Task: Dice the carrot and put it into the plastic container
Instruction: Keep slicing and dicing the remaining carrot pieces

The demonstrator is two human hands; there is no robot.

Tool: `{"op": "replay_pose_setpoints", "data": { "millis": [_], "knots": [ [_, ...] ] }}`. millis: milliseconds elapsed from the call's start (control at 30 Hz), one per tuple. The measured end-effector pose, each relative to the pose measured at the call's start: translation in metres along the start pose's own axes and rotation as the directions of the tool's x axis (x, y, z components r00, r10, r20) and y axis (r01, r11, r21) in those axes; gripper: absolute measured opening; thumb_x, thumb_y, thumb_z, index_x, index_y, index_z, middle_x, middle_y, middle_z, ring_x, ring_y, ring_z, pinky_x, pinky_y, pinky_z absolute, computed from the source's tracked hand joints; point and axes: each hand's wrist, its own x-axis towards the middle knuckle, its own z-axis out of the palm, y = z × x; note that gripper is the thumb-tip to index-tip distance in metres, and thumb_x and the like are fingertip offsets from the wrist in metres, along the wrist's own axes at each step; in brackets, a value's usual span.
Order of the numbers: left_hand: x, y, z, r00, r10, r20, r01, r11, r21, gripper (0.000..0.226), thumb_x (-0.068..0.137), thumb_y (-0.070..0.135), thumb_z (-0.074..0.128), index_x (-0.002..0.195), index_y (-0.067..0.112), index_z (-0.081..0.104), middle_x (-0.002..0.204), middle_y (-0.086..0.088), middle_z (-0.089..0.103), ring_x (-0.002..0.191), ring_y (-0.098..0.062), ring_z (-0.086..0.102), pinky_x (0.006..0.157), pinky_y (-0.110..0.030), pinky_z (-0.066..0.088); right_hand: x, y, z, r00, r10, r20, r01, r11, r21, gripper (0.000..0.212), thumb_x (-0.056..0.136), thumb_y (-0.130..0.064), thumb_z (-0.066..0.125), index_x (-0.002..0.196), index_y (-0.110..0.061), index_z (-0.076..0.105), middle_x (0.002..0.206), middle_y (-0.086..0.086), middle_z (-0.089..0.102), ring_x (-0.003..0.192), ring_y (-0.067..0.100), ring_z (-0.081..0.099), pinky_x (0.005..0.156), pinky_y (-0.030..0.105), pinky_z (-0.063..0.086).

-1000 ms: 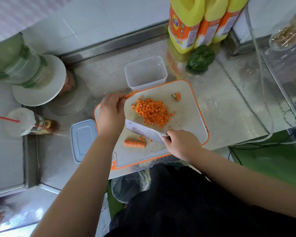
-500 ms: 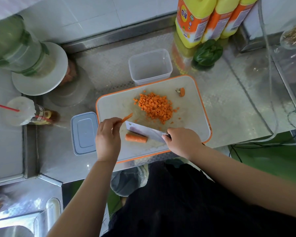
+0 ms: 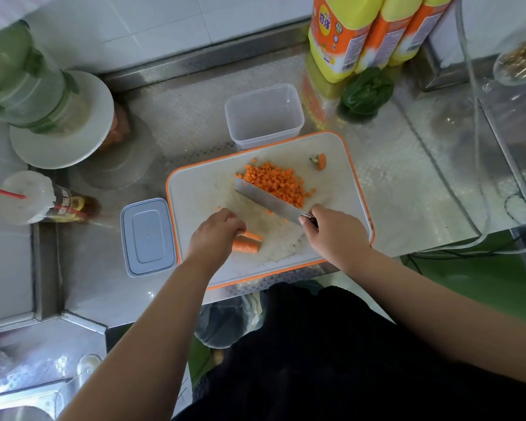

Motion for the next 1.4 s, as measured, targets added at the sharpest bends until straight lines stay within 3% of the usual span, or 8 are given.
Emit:
{"op": "replay_pose_setpoints", "data": {
  "millis": [300, 467, 567, 700, 867, 967, 1100, 1400],
  "knots": [
    [-0.005, -0.01, 0.009, 0.981, 0.006, -0.192, -0.015, 0.999, -0.049, 0.02, 0.092, 0.009, 0.057, 0.101, 0.016, 0.073, 0.101, -0.005, 0.069, 0.098, -0.032, 0.058, 0.084, -0.038, 0.046, -0.01, -0.002, -0.001, 0.935, -0.184, -0.303, 0.16, 0.982, -0.102, 0.023, 0.081, -0.032, 0.066, 0.084, -0.011, 0.059, 0.063, 0.002, 0.057, 0.051, 0.025, 0.055, 0.041, 0.028, 0.039],
    [-0.011, 0.005, -0.015, 0.643, -0.563, -0.519, 0.198, 0.777, -0.597, 0.028, 0.091, -0.001, 0.041, 0.105, 0.01, 0.062, 0.106, 0.0, 0.055, 0.1, -0.027, 0.055, 0.081, -0.033, 0.044, -0.018, 0.006, 0.006, 0.915, -0.225, -0.336, 0.177, 0.97, -0.169, 0.024, 0.07, -0.026, 0.073, 0.085, -0.011, 0.06, 0.067, 0.001, 0.055, 0.057, 0.025, 0.054, 0.048, 0.031, 0.038],
    [0.006, 0.026, -0.039, 0.81, -0.229, -0.54, -0.027, 0.905, -0.424, 0.027, 0.089, 0.015, 0.041, 0.096, 0.011, 0.066, 0.098, 0.0, 0.064, 0.096, -0.025, 0.056, 0.085, -0.036, 0.043, -0.02, 0.008, 0.01, 0.924, -0.205, -0.323, 0.158, 0.974, -0.165, 0.021, 0.071, -0.024, 0.071, 0.085, -0.013, 0.06, 0.069, 0.0, 0.056, 0.062, 0.025, 0.055, 0.051, 0.032, 0.037],
    [0.031, 0.05, -0.041, 0.99, 0.036, -0.134, -0.028, 0.998, 0.065, 0.047, 0.097, 0.039, 0.025, 0.093, 0.017, 0.067, 0.1, -0.001, 0.064, 0.104, -0.027, 0.05, 0.09, -0.038, 0.032, -0.018, 0.005, 0.004, 0.913, -0.231, -0.338, 0.181, 0.968, -0.172, 0.016, 0.073, -0.023, 0.066, 0.083, -0.013, 0.059, 0.067, 0.001, 0.053, 0.06, 0.025, 0.053, 0.052, 0.032, 0.034],
    [0.054, 0.055, -0.037, 0.997, -0.05, 0.056, 0.046, 0.996, 0.081, 0.042, 0.103, 0.037, 0.026, 0.11, 0.017, 0.063, 0.118, -0.004, 0.057, 0.116, -0.029, 0.044, 0.099, -0.043, 0.032, -0.023, 0.004, 0.002, 0.916, -0.225, -0.331, 0.177, 0.969, -0.17, 0.019, 0.07, -0.022, 0.073, 0.08, -0.012, 0.061, 0.064, 0.001, 0.055, 0.056, 0.024, 0.054, 0.048, 0.029, 0.033],
    [0.048, 0.05, -0.046, 0.946, 0.02, -0.323, -0.055, 0.994, -0.099, 0.035, 0.1, 0.032, 0.037, 0.098, 0.011, 0.066, 0.104, -0.007, 0.063, 0.1, -0.03, 0.053, 0.088, -0.04, 0.039, -0.027, 0.002, 0.0, 0.947, -0.161, -0.28, 0.129, 0.983, -0.129, 0.019, 0.074, -0.027, 0.071, 0.081, -0.013, 0.061, 0.06, 0.0, 0.055, 0.05, 0.024, 0.055, 0.044, 0.023, 0.029],
    [-0.008, 0.026, -0.031, 0.673, -0.105, -0.732, -0.135, 0.956, -0.261, 0.01, 0.095, 0.005, 0.055, 0.095, 0.001, 0.064, 0.093, -0.011, 0.06, 0.088, -0.029, 0.054, 0.079, -0.037, 0.046, -0.023, -0.007, -0.003, 0.999, -0.03, -0.018, 0.03, 0.999, -0.009, 0.023, 0.095, -0.04, 0.049, 0.097, -0.018, 0.056, 0.073, 0.001, 0.064, 0.065, 0.025, 0.062, 0.053, 0.031, 0.045],
    [-0.056, 0.014, 0.065, 0.854, -0.139, -0.501, 0.038, 0.978, -0.207, 0.021, 0.091, 0.023, 0.057, 0.088, 0.007, 0.069, 0.096, -0.009, 0.064, 0.09, -0.027, 0.052, 0.078, -0.031, 0.042, -0.012, -0.044, 0.006, 0.953, -0.155, 0.259, 0.175, 0.983, -0.054, 0.026, 0.1, -0.034, 0.042, 0.08, -0.017, 0.044, 0.061, -0.003, 0.037, 0.064, 0.028, 0.048, 0.053, 0.032, 0.033]
  ]
}}
